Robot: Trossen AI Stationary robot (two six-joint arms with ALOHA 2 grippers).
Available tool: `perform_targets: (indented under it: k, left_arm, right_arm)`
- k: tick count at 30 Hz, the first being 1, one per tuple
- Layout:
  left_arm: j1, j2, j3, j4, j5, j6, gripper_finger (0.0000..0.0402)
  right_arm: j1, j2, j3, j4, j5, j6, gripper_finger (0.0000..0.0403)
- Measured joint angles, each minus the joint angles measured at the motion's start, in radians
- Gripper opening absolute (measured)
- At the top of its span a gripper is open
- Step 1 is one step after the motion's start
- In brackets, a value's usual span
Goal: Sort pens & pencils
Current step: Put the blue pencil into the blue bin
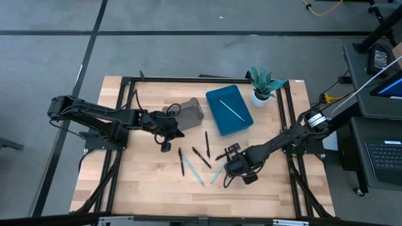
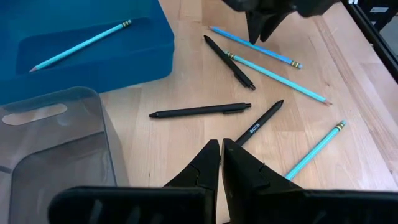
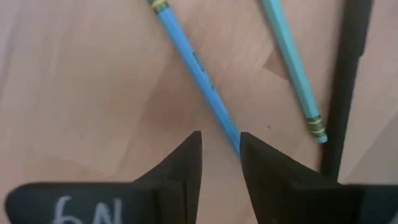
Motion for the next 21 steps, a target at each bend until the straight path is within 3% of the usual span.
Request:
perform_targets:
  k: [15,21]
  left_arm:
    - [0.000,0.000,0.000,0.000,0.000,-0.019,0.0014]
    - [0.000,0.000,0.000,0.000,0.000,-0.019,0.0014]
  right_arm:
    - [0.000,0.045,0.004,-0.001,0.023,-0.016,0.0109]
    - [-0.001,0.047,0.003,0.001,-0.007,0.008,0.0079]
